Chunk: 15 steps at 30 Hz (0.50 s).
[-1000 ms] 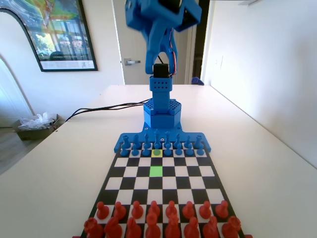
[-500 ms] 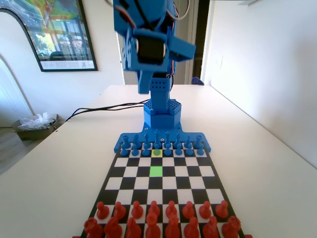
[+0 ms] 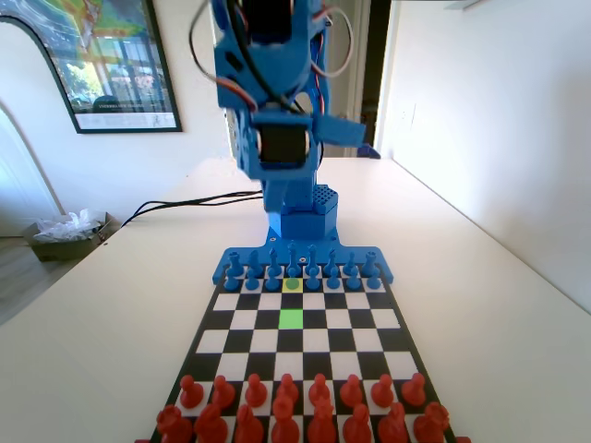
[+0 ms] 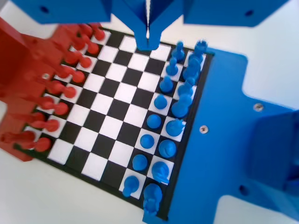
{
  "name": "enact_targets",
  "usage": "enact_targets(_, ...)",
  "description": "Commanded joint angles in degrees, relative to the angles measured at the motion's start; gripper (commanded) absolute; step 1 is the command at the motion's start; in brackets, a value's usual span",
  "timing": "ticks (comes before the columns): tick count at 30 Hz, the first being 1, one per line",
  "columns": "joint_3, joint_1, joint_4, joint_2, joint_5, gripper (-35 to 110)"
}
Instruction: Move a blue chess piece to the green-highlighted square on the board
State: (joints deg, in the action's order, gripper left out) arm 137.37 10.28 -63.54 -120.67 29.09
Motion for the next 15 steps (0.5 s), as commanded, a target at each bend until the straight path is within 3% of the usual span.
enact_targets(1, 2.4, -0.3, 4.1, -0.8, -1.9, 1)
enact_targets(15, 8.0, -0.8, 15.4, 5.5, -6.5, 7)
